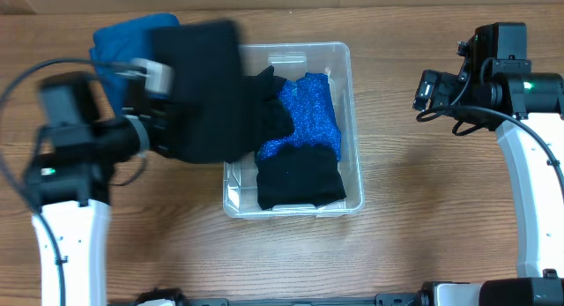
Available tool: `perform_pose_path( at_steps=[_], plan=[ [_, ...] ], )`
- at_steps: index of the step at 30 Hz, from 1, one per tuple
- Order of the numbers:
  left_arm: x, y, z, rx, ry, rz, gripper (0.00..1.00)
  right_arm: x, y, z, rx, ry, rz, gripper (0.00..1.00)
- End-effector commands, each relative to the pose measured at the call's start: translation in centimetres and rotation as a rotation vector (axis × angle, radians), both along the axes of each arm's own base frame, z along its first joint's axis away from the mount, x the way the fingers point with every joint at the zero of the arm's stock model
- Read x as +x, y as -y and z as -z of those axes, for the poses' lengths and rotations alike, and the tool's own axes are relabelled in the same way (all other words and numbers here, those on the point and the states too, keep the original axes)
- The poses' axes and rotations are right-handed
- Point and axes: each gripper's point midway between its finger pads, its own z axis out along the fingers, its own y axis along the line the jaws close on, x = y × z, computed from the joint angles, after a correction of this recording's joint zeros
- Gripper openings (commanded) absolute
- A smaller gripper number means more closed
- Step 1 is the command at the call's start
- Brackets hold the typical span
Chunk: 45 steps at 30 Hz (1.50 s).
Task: Pack container
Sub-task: 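Grasp the black cloth on the left with the left gripper, then place the black cloth into the bin with the left gripper and release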
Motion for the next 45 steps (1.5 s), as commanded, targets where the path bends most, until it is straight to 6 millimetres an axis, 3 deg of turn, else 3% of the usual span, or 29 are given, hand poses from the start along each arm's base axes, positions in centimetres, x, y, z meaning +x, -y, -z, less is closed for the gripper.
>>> perform_pose_path(
  at_steps=[1,3,6,12,19,24,25,26,28,30,33,36,37,38,40,41,45],
  plan=[
    [-2.0,7.5,2.3,0.350,0.199,0.379,0.04,0.0,-0.1,-0.2,0.005,0.008,0.004,1.00],
    [-2.2,9.9,5.3,0.540,0.208,0.487,0.04,0.0,-0.1,-0.2,0.005,0.008,0.004,1.00],
    [-2.9,11.8,9.6,0.702,0.179,0.666,0.04,0.0,-0.1,-0.2,0.005,0.008,0.004,1.00],
    [-3.3,12.0,16.0,0.805,0.018,0.822,0.04,-0.1,-0.1,-0.2,0.004,0.005,0.005,1.00],
    [-8.5,13.7,17.2,0.841,-0.049,1.016,0.04,-0.1,0.0,-0.2,0.004,0.006,0.005,1.00],
    [-7.6,13.9,17.1,0.839,-0.023,0.992,0.04,-0.1,-0.1,-0.2,0.004,0.005,0.004,1.00],
    [-6.2,13.8,17.0,0.858,0.004,0.939,0.56,-0.1,-0.1,-0.2,0.004,0.005,0.004,1.00],
    [-3.2,13.4,16.5,0.897,0.037,0.782,1.00,-0.2,-0.1,-0.2,0.004,0.002,0.004,1.00],
    [0.9,12.9,15.1,0.901,0.094,0.550,1.00,-0.3,-0.1,-0.1,0.004,-0.005,0.004,1.00],
    [4.9,12.9,13.0,0.792,0.155,0.329,1.00,-0.4,-0.1,0.0,0.005,-0.010,0.004,1.00],
    [6.0,12.6,11.6,0.744,0.158,0.239,1.00,-0.4,-0.1,0.0,0.005,-0.011,0.004,1.00],
    [2.7,14.2,9.2,0.666,0.087,0.249,0.96,-0.4,-0.1,-0.1,0.005,-0.008,0.004,1.00],
    [0.1,16.0,9.0,0.603,0.057,0.354,0.66,-0.3,-0.1,-0.1,0.004,-0.005,0.004,1.00],
    [-3.5,19.2,8.8,0.438,-0.008,0.517,0.04,-0.2,-0.1,-0.1,0.004,0.000,0.004,1.00],
    [-7.0,22.3,7.6,0.181,-0.112,0.668,0.04,-0.2,-0.1,-0.2,0.004,0.002,0.004,1.00],
    [-7.3,23.0,7.6,0.100,-0.150,0.685,0.04,-0.2,-0.1,-0.2,0.004,0.002,0.004,1.00],
    [-5.4,23.6,12.5,-0.031,-0.325,0.616,0.04,-0.2,-0.1,-0.1,0.004,0.000,0.004,1.00]
  ],
)
